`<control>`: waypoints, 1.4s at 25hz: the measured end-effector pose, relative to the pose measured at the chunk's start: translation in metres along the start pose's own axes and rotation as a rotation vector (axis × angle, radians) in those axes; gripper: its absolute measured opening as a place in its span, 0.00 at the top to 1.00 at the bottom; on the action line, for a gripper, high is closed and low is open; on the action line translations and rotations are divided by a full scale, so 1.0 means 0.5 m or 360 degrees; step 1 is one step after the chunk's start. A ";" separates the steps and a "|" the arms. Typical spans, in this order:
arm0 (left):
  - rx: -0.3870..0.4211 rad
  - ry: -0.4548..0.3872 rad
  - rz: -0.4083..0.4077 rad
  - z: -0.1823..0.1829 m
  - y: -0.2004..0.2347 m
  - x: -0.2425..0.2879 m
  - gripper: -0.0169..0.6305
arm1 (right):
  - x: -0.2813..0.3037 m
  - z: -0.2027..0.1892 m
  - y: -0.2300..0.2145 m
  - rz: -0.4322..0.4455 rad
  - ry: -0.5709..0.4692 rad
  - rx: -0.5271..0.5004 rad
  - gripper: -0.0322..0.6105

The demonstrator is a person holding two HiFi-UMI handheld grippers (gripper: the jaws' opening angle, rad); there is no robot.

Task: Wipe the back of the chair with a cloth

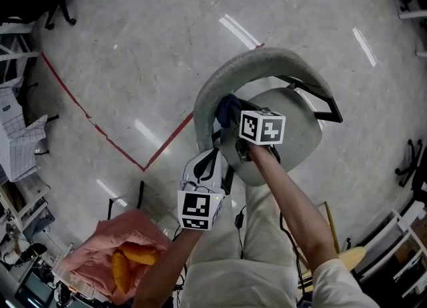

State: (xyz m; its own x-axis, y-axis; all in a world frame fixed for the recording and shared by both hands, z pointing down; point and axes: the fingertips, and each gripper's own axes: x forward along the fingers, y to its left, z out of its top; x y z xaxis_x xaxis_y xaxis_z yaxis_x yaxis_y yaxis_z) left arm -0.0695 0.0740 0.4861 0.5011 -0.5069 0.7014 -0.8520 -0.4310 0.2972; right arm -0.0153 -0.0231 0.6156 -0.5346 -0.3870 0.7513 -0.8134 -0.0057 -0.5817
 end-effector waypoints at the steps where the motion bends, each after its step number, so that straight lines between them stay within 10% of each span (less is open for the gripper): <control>1: 0.0002 0.0005 -0.0005 0.001 -0.003 0.004 0.97 | -0.001 0.009 -0.006 -0.0001 -0.0011 0.0018 0.83; 35: 0.0065 0.0052 -0.0053 0.071 -0.112 0.120 0.97 | -0.095 0.178 -0.238 -0.0122 -0.0196 0.0371 0.83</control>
State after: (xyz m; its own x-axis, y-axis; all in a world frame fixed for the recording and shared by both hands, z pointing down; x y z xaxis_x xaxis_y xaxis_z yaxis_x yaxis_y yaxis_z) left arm 0.0137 0.0411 0.4886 0.5231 -0.4675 0.7126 -0.8278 -0.4775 0.2944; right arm 0.1271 -0.0864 0.6214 -0.4298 -0.4863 0.7608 -0.7680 -0.2461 -0.5912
